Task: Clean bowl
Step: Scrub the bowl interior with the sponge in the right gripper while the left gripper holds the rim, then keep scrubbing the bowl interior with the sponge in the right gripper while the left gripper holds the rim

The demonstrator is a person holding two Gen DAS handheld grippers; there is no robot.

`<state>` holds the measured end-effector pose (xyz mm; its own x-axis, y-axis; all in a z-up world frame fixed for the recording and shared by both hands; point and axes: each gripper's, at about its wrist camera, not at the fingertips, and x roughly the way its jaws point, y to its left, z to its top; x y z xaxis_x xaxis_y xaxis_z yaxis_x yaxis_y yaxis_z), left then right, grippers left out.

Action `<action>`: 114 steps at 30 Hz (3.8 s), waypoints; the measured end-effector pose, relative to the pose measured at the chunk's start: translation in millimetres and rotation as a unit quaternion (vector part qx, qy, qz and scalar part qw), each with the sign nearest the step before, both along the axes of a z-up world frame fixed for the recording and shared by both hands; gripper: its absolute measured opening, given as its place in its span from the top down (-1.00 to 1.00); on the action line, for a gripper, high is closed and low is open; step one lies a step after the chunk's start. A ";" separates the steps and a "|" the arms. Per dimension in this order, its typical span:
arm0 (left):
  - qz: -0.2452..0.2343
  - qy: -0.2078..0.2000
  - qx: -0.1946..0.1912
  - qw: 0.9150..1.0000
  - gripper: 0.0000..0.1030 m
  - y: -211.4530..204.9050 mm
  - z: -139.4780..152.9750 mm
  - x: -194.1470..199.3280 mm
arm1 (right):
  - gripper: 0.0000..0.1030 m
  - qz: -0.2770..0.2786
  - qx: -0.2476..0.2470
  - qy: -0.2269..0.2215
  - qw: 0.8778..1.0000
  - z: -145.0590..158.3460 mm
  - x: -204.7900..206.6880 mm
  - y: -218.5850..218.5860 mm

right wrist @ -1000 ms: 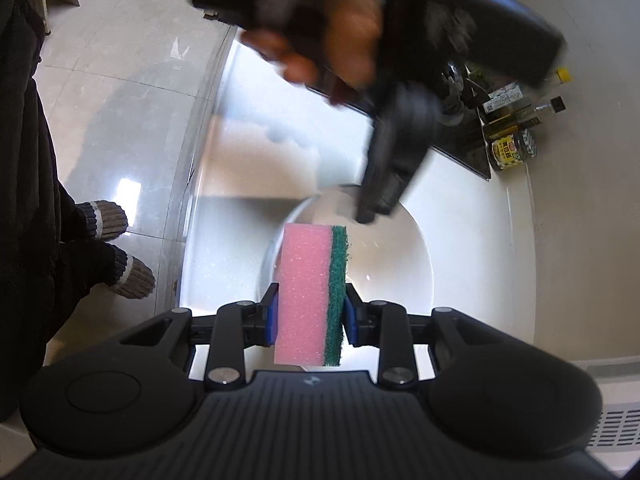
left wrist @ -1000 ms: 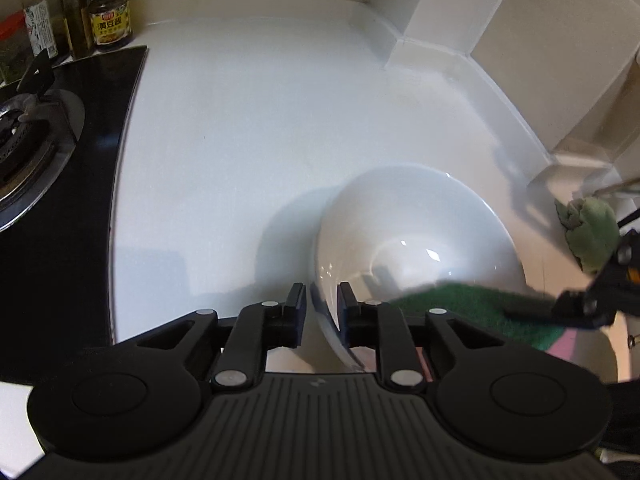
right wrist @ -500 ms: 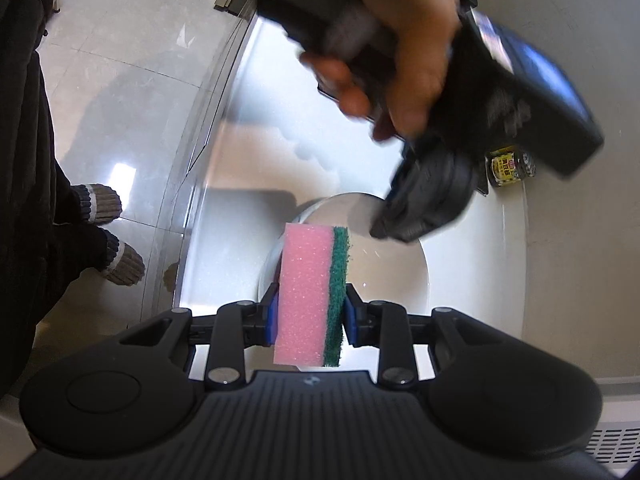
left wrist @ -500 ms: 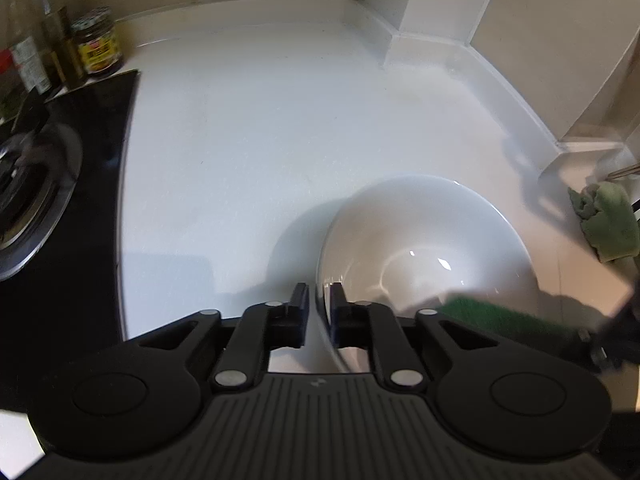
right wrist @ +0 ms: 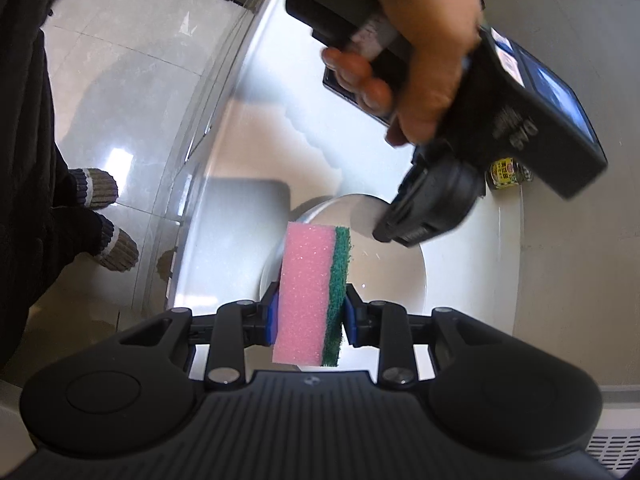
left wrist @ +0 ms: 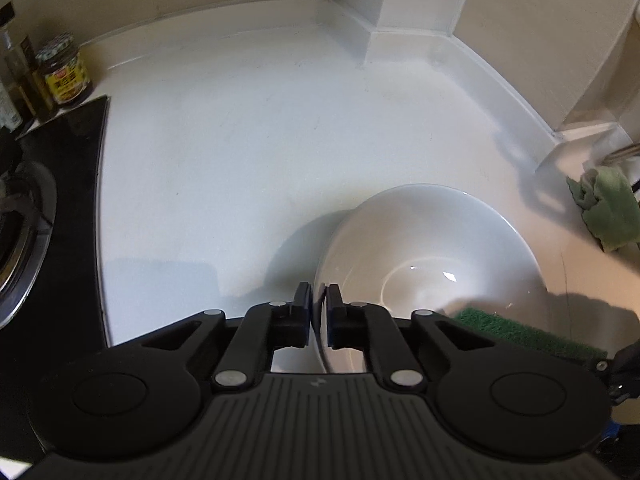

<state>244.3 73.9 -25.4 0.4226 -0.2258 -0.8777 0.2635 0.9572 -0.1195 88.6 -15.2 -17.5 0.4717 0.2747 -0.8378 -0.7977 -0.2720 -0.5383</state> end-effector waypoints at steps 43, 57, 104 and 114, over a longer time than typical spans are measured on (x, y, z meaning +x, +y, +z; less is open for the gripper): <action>0.015 -0.003 0.006 1.000 0.76 12.9 1.3 -20.2 | 0.48 -0.004 0.003 0.006 1.000 4.8 8.7 -3.9; 0.023 0.001 -0.004 1.000 0.73 13.9 -2.7 -8.2 | 0.48 0.004 -0.007 0.000 1.000 3.3 5.1 -6.3; -0.016 -0.027 0.038 0.999 0.82 -4.4 -6.8 1.8 | 0.48 0.007 -0.027 -0.001 1.000 -9.4 13.1 -0.6; -0.008 -0.019 0.024 0.999 0.76 -4.2 -3.6 4.9 | 0.48 0.001 -0.027 0.000 1.000 -10.0 23.3 -3.4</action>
<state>249.1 69.6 -29.0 0.4532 -0.1899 -0.8710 0.2820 0.9574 -0.0620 111.9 -18.6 -27.4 0.4714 0.2301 -0.8514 -0.7968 -0.3026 -0.5230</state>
